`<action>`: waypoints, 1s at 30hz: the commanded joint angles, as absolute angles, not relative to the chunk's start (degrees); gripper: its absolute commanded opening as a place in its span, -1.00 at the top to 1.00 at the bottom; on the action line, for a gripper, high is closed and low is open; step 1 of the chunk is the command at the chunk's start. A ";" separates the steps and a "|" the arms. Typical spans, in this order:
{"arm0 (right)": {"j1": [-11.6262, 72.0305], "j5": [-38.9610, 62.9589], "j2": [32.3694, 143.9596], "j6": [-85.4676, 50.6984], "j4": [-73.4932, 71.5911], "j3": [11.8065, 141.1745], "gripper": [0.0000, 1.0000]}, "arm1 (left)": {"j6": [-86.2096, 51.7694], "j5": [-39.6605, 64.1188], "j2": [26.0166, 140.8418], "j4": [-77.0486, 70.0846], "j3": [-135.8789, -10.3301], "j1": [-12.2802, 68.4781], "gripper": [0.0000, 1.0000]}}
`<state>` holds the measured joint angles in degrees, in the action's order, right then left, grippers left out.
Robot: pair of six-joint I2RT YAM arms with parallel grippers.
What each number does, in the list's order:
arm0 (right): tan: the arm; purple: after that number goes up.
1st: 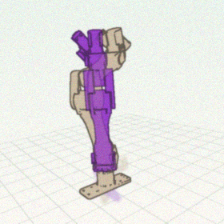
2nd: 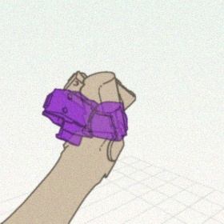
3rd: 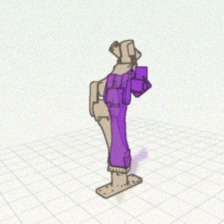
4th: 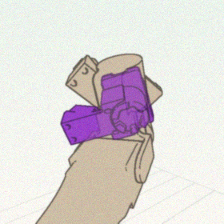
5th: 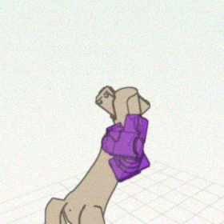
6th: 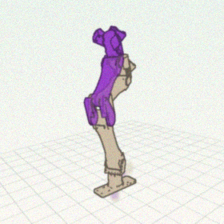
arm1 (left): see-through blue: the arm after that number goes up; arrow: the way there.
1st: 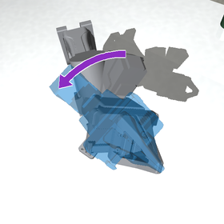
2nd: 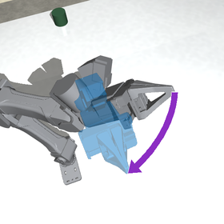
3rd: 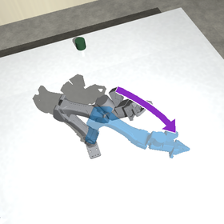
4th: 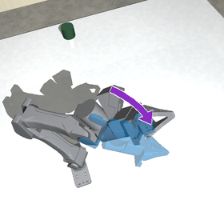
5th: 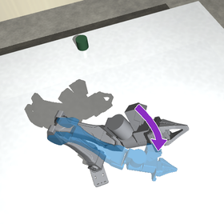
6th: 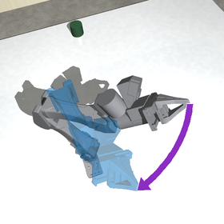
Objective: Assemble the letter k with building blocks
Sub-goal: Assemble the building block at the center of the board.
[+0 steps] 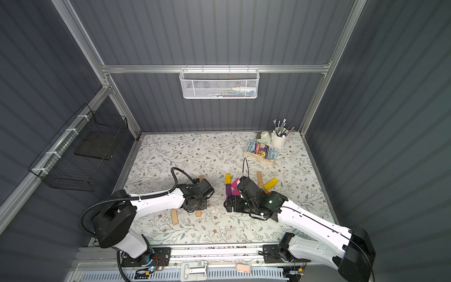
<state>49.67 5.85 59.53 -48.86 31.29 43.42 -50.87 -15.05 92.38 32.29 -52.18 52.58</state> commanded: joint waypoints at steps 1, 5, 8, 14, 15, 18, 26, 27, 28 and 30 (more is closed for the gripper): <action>49.92 5.54 59.90 -48.92 31.22 43.95 -0.87 | -51.68 -16.00 92.71 33.56 -53.18 52.82 0.39; 49.92 5.63 59.85 -48.88 31.20 43.95 -0.87 | -51.67 -16.04 92.70 33.32 -53.22 52.78 0.37; 49.92 5.58 59.82 -48.92 31.21 43.86 -0.87 | -51.50 -16.08 92.90 33.03 -53.19 52.82 0.35; 49.92 5.63 59.79 -49.04 31.20 43.77 -0.87 | -51.60 -16.00 92.68 33.28 -53.48 52.82 0.27; 49.92 5.63 59.72 -49.00 31.20 43.75 -0.87 | -51.59 -16.06 92.44 33.31 -53.46 52.82 0.26; 49.93 5.45 59.68 -49.04 31.12 43.84 -0.87 | -51.75 -16.54 91.37 33.99 -53.79 52.82 0.16; 49.97 3.27 58.84 -47.80 31.44 44.38 -0.92 | -42.47 -21.34 78.67 37.53 -52.67 48.73 -0.14; 49.92 3.17 58.74 -47.53 31.36 44.55 -0.93 | -38.51 -19.78 76.58 37.45 -52.12 46.50 -0.12; 49.92 3.09 58.64 -47.26 31.30 44.65 -0.93 | -34.65 -17.73 74.79 36.95 -51.47 44.02 -0.13; 49.92 2.97 58.67 -46.63 31.44 44.99 -0.94 | -25.74 -14.07 70.45 36.04 -50.34 39.47 -0.24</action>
<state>49.67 4.43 59.31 -48.25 31.29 43.55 -39.27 -17.15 74.48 34.61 -51.99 44.27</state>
